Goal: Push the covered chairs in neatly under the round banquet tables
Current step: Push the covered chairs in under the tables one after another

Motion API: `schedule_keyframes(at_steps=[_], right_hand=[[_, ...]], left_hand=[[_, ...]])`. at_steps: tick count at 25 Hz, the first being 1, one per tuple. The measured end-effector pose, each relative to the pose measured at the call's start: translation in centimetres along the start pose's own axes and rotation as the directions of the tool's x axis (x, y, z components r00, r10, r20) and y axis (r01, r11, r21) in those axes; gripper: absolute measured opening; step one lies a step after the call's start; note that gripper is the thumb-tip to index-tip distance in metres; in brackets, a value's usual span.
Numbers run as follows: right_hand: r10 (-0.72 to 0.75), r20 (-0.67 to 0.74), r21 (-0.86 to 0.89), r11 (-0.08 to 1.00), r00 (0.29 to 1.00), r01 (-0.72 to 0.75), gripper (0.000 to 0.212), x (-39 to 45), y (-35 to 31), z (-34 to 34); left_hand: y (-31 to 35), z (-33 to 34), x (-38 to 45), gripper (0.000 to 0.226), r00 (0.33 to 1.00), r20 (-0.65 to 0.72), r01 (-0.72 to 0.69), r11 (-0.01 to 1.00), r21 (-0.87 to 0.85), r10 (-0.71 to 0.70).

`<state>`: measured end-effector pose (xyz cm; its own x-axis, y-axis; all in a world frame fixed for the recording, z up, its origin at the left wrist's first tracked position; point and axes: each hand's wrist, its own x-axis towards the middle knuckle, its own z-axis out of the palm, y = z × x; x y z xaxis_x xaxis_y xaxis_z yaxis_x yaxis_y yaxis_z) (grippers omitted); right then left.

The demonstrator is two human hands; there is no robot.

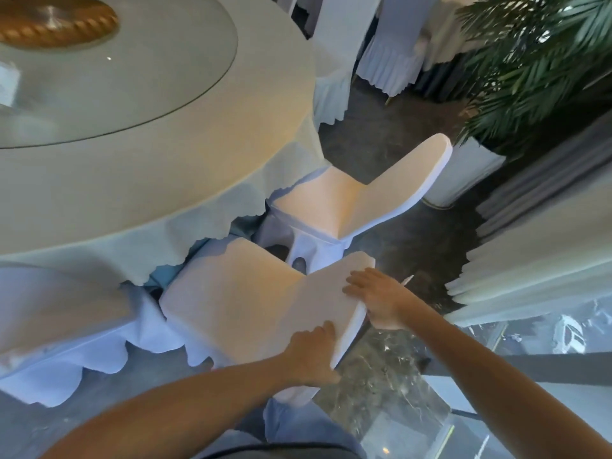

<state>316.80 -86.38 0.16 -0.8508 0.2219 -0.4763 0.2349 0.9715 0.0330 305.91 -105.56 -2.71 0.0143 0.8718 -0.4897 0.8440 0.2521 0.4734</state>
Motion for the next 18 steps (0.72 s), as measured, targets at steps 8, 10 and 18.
schedule_keyframes(at_steps=[8,10,18], right_hand=[[-0.081,-0.056,-0.018,0.997,0.995,0.08,0.047,7.1,0.7,-1.7],[-0.075,-0.049,-0.037,0.997,0.996,0.073,0.044,9.5,-0.5,-3.3],[-0.028,-0.136,0.001,1.0,0.99,0.028,0.019,18.5,-7.5,-7.7]], left_hand=[[-3.0,-2.8,0.5,0.075,0.983,-0.054,0.159,0.962,-0.22,-0.175],[-5.3,-4.5,0.5,0.073,0.974,-0.062,0.197,0.953,-0.23,-0.216],[-16.1,-9.3,-3.2,0.066,0.908,-0.146,0.338,0.89,-0.306,-0.394]])
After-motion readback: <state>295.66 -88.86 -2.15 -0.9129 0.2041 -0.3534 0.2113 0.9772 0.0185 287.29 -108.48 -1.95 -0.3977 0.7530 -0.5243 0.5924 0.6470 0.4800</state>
